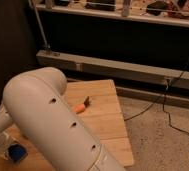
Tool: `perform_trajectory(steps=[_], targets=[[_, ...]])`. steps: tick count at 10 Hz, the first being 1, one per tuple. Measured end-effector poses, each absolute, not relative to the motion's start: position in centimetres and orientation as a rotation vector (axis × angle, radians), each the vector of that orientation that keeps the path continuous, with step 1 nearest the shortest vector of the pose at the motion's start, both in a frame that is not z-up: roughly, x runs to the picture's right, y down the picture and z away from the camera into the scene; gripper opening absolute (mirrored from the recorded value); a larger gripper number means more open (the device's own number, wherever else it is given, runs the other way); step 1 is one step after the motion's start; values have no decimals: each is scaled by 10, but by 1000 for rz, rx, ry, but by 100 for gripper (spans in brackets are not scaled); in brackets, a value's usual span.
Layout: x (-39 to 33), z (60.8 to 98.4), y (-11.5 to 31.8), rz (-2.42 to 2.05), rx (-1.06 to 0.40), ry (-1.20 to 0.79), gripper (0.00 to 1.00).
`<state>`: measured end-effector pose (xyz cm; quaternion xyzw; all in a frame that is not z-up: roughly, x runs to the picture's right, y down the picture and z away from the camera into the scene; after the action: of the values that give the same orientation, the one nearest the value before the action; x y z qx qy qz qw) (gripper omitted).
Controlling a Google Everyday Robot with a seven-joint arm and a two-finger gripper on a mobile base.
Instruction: Wipe the white sponge on the table
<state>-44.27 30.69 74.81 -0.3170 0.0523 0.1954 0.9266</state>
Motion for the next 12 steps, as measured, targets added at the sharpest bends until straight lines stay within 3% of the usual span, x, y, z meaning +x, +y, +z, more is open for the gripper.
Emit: perform_trajectory(steps=[12], targets=[[-505,767,279,286,-625,67,37]])
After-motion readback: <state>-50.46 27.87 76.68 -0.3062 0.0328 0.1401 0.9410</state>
